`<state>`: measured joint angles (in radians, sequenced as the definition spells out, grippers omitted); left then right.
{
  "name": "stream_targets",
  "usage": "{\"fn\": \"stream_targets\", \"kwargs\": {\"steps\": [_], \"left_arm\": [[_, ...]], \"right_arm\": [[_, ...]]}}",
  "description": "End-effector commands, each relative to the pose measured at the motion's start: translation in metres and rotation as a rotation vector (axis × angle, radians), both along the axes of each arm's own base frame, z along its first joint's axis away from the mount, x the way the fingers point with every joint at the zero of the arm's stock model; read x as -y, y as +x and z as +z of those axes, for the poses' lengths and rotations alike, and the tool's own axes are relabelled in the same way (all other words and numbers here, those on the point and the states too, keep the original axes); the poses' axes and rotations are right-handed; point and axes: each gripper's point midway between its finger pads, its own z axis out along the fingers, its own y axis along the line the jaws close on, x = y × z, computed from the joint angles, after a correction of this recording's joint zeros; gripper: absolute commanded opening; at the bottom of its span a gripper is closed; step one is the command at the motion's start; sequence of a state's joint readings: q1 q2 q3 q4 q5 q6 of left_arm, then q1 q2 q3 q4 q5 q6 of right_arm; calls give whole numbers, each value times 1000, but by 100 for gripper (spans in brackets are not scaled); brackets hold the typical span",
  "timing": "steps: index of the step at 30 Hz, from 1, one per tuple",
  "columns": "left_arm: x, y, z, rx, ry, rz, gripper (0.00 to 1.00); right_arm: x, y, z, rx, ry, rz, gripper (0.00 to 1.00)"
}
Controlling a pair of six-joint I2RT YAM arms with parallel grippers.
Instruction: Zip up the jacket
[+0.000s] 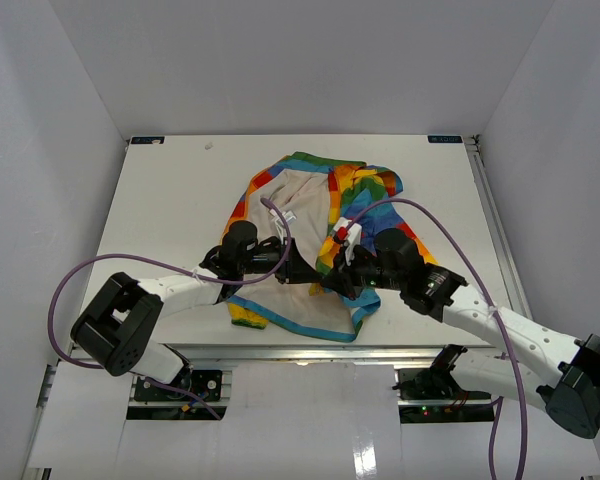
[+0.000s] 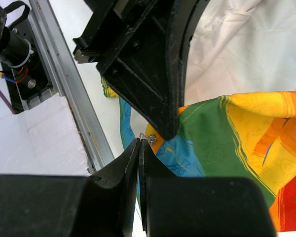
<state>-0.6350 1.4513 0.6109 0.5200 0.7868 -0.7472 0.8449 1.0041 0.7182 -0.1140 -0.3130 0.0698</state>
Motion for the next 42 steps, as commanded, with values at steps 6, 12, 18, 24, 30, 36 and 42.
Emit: {"fn": "stream_targets", "kwargs": {"steps": [6,12,18,24,30,36,42], "left_arm": [[-3,-1,35,156,-77,-11,0],[-15,-14,63,329,-174,-2,0],[-23,-25,76,407,-231,3,0],[-18,-29,71,386,-233,-51,0],[-18,-30,70,393,-231,-56,0],[-17,-30,68,385,-229,-71,0],[-17,-33,69,390,-239,-89,0]], "right_arm": [[-4,-23,8,25,66,73,18],[4,-4,37,90,141,-66,33],[1,0,37,91,134,-72,36],[0,4,49,125,157,-79,36],[2,2,56,134,148,-72,39],[2,4,59,152,138,-66,41],[-5,7,52,144,96,-40,43]]}}
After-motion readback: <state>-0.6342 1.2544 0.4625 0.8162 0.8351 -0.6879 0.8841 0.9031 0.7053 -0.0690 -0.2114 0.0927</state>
